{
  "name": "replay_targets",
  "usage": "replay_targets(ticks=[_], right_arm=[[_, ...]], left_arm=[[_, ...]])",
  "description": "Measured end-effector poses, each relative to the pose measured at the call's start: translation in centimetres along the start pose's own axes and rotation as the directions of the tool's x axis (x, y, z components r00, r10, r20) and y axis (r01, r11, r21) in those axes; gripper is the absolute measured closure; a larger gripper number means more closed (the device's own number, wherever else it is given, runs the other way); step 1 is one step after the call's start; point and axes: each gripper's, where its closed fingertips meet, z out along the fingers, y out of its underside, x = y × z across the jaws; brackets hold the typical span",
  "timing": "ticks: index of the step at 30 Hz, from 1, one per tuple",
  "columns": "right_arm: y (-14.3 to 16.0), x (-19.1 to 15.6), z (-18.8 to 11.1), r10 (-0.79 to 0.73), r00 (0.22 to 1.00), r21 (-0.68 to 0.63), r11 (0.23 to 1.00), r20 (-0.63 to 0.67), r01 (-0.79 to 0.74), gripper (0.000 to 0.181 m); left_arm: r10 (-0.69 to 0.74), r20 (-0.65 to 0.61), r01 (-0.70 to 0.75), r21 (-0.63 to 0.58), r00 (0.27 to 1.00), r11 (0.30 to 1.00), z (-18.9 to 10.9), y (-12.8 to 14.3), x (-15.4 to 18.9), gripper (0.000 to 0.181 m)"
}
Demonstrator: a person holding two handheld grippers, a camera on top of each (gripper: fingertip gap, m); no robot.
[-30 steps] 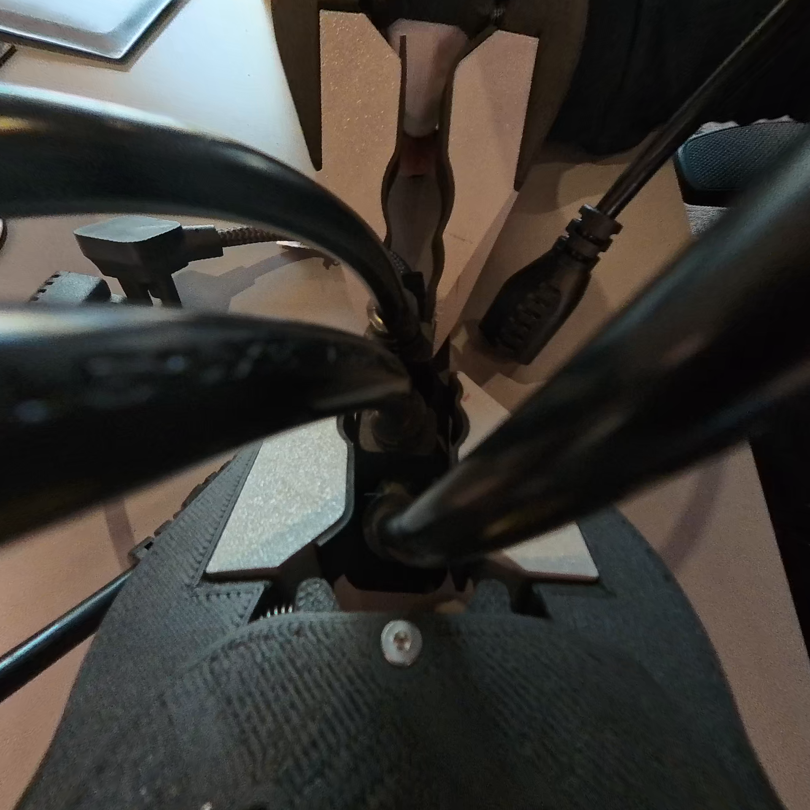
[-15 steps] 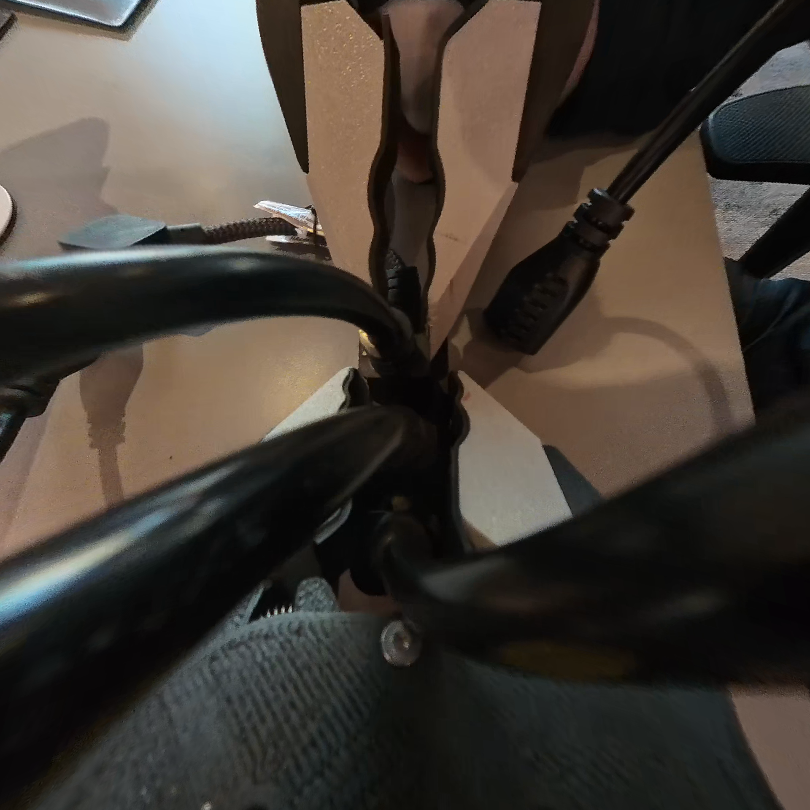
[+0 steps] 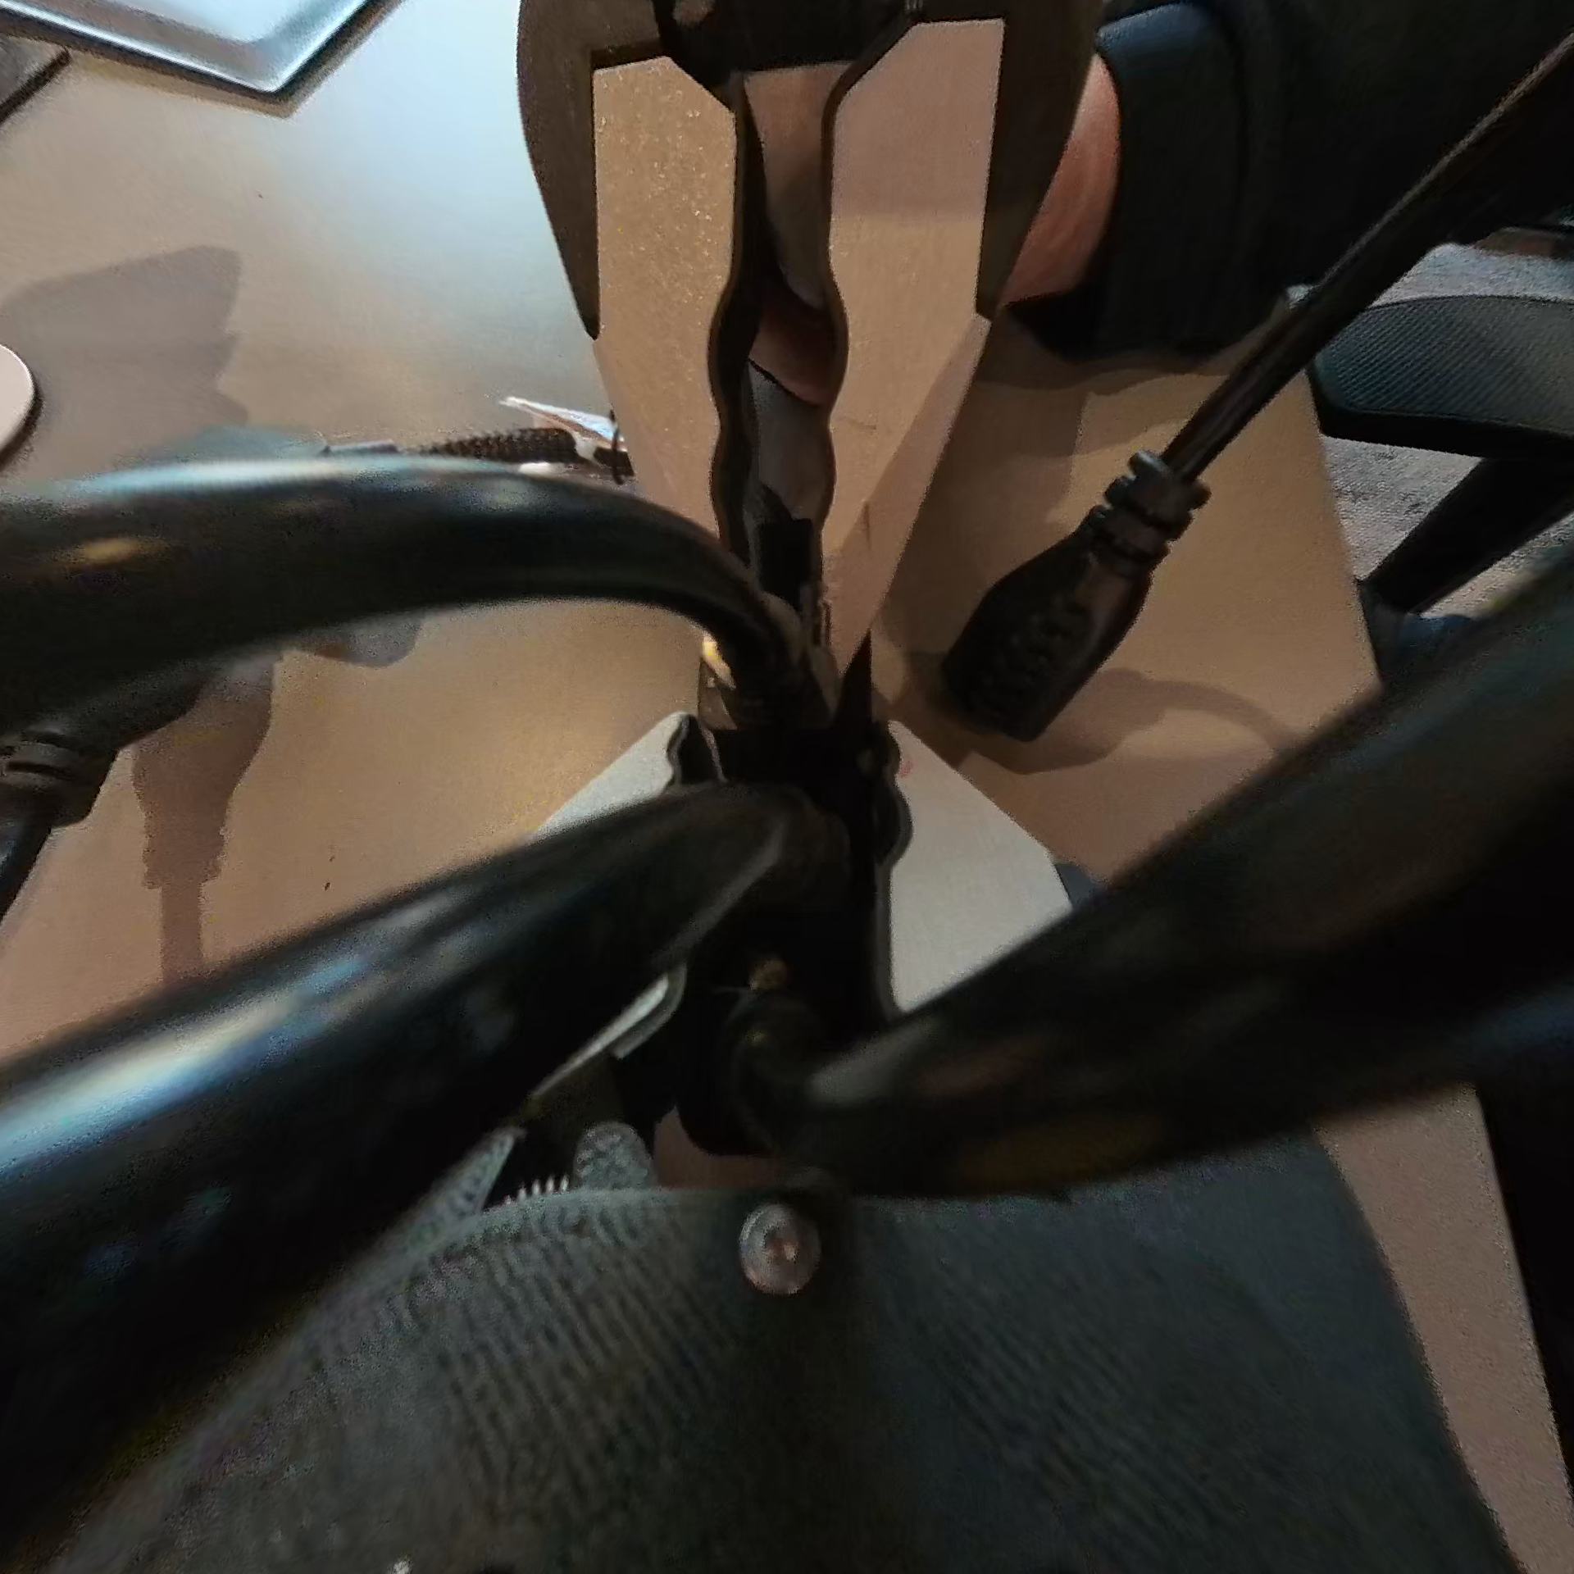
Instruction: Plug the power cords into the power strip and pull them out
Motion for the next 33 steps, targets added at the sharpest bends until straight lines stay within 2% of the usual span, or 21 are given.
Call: replay_targets(ticks=[8, 22, 33], right_arm=[[-0.25, -0.25, -0.22, -0.028, 0.999, 0.022, 0.999, 0.033, 0.027, 0.167], [-0.55, -0.18, 0.65, -0.141, 0.988, 0.009, 0.99, -0.061, 0.142, 0.16], [-0.54, -0.16, 0.67, -0.112, 0.992, 0.007, 0.994, -0.053, 0.113, 0.159]], left_arm=[[0.035, 0.015, -0.035, -0.017, 0.999, 0.999, 0.43, 0.27, 0.07, 0.141], [0.054, 0.044, -0.053, -0.019, 0.998, 0.998, 0.75, 0.07, 0.0, 0.141], [0.047, 0.038, -0.046, -0.017, 0.998, 0.999, 0.73, 0.05, 0.0, 0.142]])
